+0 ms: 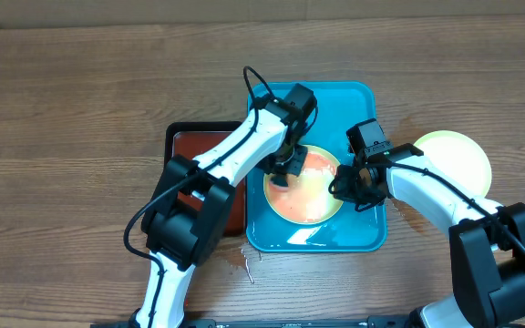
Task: Clean dirty plates on tray and stack at the side
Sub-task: 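Scrub the plate with the sponge while the right gripper holds its rim, then return the sponge to the black tray with the left gripper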
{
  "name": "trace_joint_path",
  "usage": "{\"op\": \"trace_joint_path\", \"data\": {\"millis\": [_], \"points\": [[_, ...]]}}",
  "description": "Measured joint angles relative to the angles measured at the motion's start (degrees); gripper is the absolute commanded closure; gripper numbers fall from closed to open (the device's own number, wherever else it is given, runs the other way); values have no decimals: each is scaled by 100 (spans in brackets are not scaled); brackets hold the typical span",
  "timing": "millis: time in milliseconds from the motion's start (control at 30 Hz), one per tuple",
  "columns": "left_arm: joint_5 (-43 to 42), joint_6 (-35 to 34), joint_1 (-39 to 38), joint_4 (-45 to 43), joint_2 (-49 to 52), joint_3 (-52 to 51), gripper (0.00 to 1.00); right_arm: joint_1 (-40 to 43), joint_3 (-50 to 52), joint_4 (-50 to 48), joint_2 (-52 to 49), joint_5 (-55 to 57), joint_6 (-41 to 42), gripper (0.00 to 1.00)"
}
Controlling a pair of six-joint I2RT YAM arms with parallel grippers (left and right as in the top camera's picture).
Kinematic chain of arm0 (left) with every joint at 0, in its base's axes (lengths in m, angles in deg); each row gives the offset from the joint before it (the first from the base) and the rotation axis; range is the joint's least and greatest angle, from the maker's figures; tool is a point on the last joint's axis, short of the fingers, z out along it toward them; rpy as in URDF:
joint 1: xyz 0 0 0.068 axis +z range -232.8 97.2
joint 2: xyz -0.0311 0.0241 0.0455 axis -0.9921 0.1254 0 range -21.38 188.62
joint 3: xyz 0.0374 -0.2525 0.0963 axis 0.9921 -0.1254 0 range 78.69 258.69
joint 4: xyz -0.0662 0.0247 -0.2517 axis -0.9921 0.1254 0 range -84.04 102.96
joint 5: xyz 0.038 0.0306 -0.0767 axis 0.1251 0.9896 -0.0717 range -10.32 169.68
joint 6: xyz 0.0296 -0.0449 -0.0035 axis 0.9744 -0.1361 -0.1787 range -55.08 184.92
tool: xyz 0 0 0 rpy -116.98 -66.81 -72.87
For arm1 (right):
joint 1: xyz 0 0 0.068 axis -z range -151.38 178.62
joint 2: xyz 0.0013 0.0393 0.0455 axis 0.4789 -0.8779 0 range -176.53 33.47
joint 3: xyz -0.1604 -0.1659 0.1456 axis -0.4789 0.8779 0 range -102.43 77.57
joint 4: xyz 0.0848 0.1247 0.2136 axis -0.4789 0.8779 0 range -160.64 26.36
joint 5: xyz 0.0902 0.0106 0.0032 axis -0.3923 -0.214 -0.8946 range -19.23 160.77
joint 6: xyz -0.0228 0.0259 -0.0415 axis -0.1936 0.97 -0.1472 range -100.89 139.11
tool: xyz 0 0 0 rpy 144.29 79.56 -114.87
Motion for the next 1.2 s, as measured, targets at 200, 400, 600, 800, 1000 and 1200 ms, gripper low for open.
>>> {"op": "trace_joint_path", "data": {"millis": [200, 400, 600, 800, 1000, 1200], "points": [[-1088, 149, 28, -24, 195, 68, 96, 22, 0, 13, 0, 63, -4, 96], [-2090, 503, -24, 289, 341, 76, 96, 31, 0, 17, 0, 59, -4, 96], [-2406, 702, -208, 507, 356, 76, 96, 31, 0, 17, 0, 63, -4, 96], [-2258, 957, -238, 1185, 358, 76, 96, 31, 0, 13, 0, 57, -4, 96], [-1283, 616, -221, 1360, 358, 81, 96, 31, 0, 15, 0, 55, -7, 96], [-758, -7, 20, 1528, 356, 122, 95, 31, 0, 9, 0, 13, -4, 96]]}}
